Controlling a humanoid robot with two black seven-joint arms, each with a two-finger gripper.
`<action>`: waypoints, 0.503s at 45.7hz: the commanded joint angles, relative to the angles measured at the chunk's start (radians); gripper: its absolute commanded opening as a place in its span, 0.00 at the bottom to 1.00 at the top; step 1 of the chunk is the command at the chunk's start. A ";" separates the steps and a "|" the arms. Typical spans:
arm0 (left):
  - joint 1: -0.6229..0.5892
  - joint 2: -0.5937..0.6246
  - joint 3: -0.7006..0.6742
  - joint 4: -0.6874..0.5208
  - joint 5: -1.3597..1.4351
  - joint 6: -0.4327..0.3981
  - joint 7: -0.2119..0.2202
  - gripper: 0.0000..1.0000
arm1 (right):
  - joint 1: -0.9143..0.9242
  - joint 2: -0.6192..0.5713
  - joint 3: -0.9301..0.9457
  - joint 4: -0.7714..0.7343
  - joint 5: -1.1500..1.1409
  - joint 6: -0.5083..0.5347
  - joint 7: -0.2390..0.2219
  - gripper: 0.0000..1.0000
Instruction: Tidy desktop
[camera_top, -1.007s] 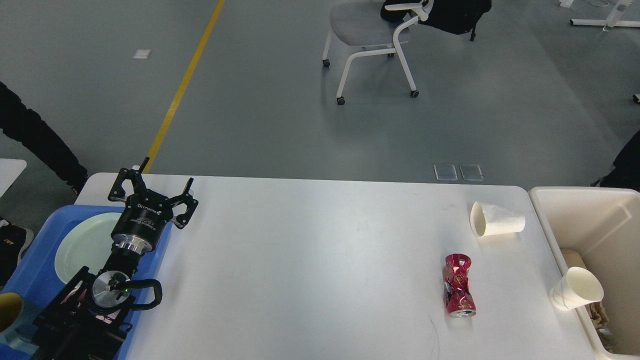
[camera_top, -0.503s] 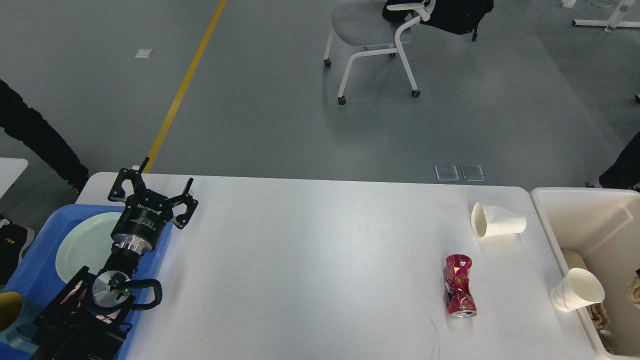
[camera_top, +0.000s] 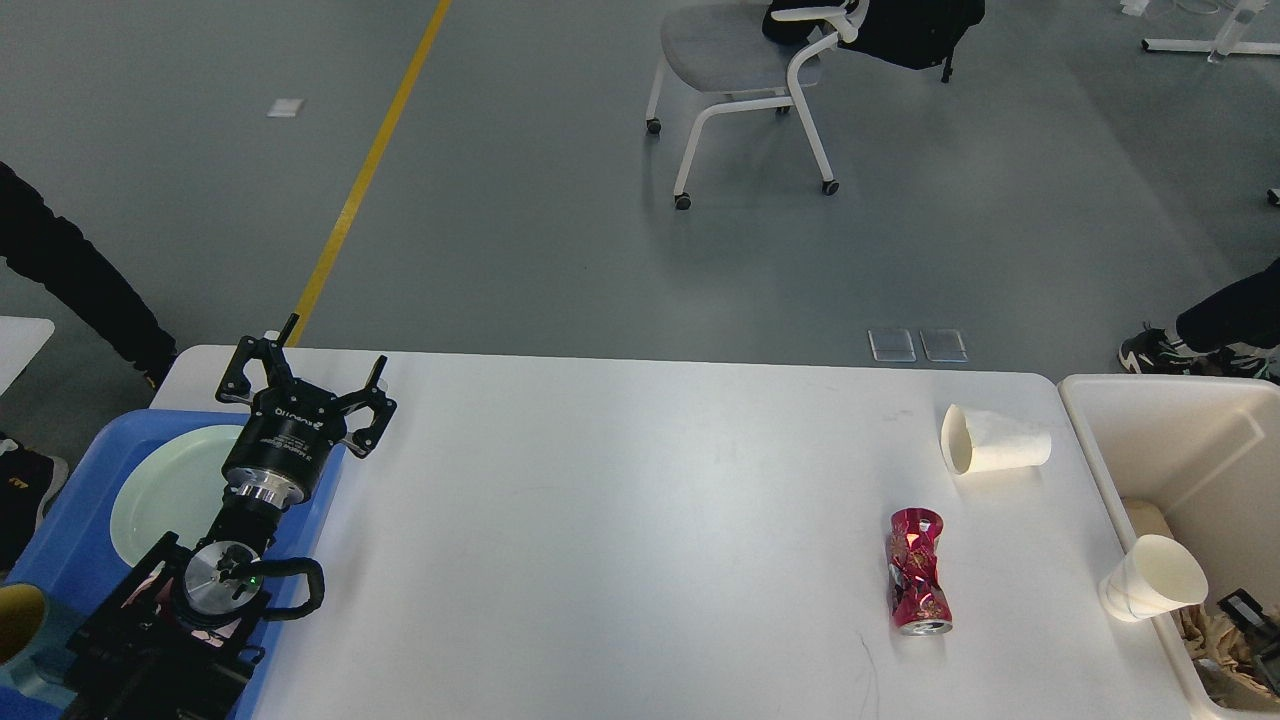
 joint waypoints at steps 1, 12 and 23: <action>0.000 0.000 0.000 0.000 0.000 0.000 0.000 0.96 | -0.002 0.007 0.000 0.001 0.000 -0.003 0.000 0.00; 0.000 0.000 0.000 0.002 0.000 0.000 0.000 0.96 | -0.006 0.008 0.000 0.001 0.000 -0.144 0.003 0.99; 0.000 0.000 0.000 0.000 0.000 0.000 0.000 0.96 | -0.022 0.013 -0.002 0.009 -0.003 -0.157 0.008 1.00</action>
